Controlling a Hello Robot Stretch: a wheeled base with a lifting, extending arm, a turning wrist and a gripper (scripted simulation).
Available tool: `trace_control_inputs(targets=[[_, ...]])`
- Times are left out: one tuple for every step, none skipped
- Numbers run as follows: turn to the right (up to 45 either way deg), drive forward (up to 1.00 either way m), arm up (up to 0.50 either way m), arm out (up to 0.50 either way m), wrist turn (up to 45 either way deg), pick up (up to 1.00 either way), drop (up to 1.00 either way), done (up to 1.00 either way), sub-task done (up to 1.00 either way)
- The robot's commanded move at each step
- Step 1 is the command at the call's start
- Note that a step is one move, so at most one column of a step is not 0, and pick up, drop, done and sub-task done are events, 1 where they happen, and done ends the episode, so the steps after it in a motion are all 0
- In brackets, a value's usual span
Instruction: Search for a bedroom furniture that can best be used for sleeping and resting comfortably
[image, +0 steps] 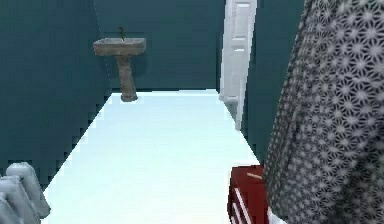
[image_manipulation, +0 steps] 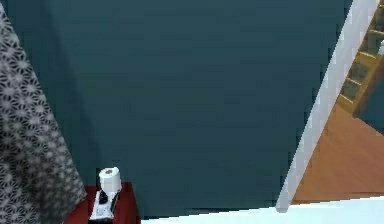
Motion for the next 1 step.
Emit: trace_control_inputs(targets=[[0.0, 0.20, 0.00, 0.00, 0.0, 0.00, 0.00, 0.00, 0.00]])
